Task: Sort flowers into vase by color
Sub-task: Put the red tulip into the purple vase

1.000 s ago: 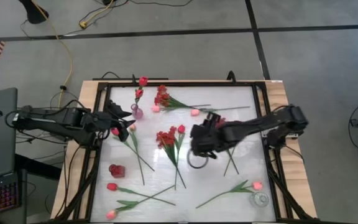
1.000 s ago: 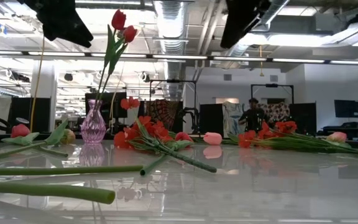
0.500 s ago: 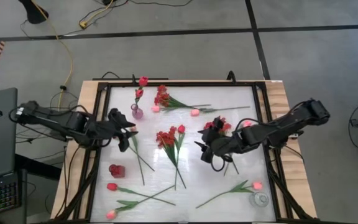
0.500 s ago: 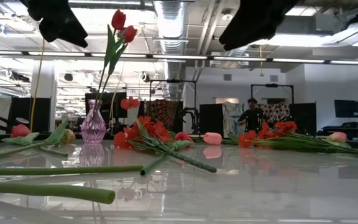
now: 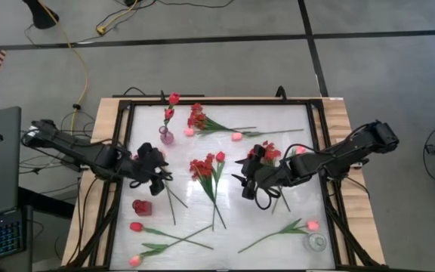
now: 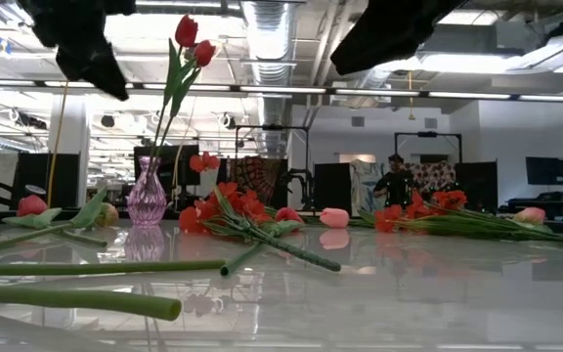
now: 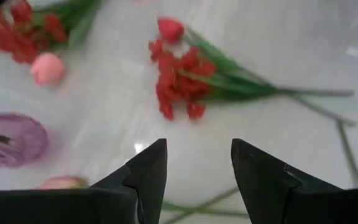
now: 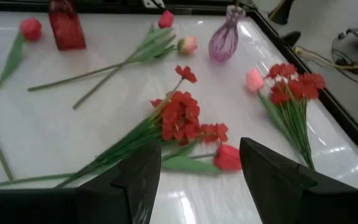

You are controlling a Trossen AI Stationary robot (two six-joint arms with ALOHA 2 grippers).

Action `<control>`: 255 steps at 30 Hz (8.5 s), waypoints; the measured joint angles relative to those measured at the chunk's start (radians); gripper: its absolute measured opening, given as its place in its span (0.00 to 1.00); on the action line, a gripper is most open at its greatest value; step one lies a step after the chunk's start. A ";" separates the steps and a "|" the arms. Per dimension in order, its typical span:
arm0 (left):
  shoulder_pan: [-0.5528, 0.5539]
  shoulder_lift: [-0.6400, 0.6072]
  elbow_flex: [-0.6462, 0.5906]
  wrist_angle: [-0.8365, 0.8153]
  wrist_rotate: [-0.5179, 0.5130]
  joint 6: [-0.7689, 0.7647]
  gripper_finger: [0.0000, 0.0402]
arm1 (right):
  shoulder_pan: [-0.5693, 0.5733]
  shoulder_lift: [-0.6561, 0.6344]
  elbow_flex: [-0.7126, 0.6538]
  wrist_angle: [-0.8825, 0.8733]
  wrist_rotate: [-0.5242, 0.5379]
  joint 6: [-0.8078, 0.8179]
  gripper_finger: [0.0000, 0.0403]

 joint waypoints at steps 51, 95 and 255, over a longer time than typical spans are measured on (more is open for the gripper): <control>0.136 0.177 0.001 -0.156 0.314 0.339 0.41 | -0.033 0.067 0.000 0.096 -0.035 -0.027 0.61; 0.136 0.314 0.001 -0.191 0.317 0.750 0.41 | -0.004 0.065 0.000 0.050 -0.067 -0.061 0.61; -0.097 0.588 0.615 -0.358 -0.560 1.384 0.12 | -0.229 0.315 0.132 0.676 -0.585 0.512 0.05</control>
